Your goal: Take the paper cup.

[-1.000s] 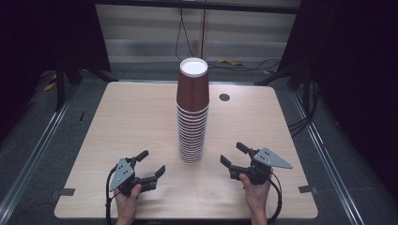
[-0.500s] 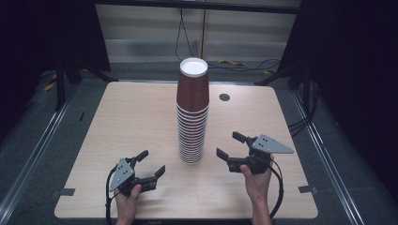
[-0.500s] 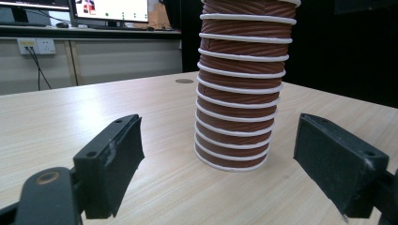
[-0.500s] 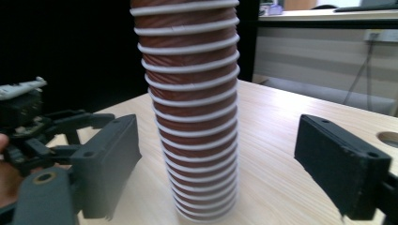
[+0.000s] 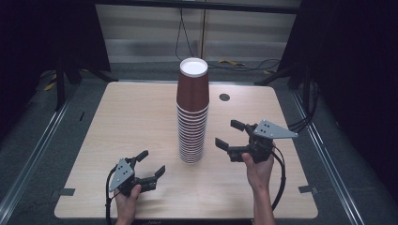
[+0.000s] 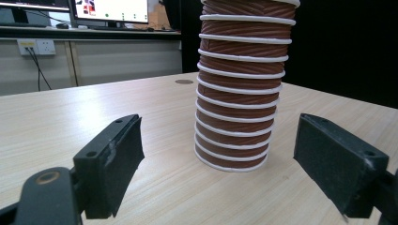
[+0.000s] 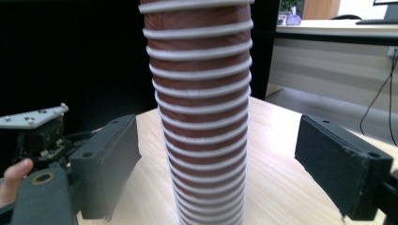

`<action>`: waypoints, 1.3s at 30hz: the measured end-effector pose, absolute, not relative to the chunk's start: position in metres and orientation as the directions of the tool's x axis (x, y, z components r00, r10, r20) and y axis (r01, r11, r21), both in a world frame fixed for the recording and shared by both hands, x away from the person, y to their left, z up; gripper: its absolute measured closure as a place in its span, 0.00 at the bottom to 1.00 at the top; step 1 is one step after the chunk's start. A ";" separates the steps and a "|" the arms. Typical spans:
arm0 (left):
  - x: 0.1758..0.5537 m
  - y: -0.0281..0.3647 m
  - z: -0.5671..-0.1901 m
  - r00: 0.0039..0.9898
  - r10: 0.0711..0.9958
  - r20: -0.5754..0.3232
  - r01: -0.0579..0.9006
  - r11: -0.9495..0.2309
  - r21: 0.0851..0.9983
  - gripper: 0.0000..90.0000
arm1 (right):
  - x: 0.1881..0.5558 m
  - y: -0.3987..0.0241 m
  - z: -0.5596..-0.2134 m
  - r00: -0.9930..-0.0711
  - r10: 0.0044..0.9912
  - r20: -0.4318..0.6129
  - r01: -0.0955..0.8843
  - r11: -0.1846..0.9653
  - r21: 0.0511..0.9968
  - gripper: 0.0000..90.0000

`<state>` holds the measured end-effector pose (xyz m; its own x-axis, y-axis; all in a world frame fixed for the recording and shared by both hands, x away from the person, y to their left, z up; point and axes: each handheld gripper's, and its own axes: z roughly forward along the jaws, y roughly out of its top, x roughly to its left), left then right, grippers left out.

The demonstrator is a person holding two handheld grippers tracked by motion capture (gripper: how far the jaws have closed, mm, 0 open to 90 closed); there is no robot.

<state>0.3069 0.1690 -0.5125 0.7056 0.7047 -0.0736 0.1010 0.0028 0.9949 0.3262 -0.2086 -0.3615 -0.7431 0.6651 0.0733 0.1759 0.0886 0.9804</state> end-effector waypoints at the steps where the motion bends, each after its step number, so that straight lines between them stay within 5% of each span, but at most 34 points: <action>1: 0.307 0.169 -0.512 0.706 0.704 -0.074 0.102 0.003 0.995 0.17 | 0.328 -0.207 -0.356 -0.753 0.654 0.073 0.167 0.082 0.982 0.15; 39: 0.307 0.169 -0.512 0.705 0.706 -0.062 0.096 -0.009 0.995 0.17 | 0.375 -0.170 -0.259 -0.837 0.547 0.003 0.113 0.168 0.979 0.15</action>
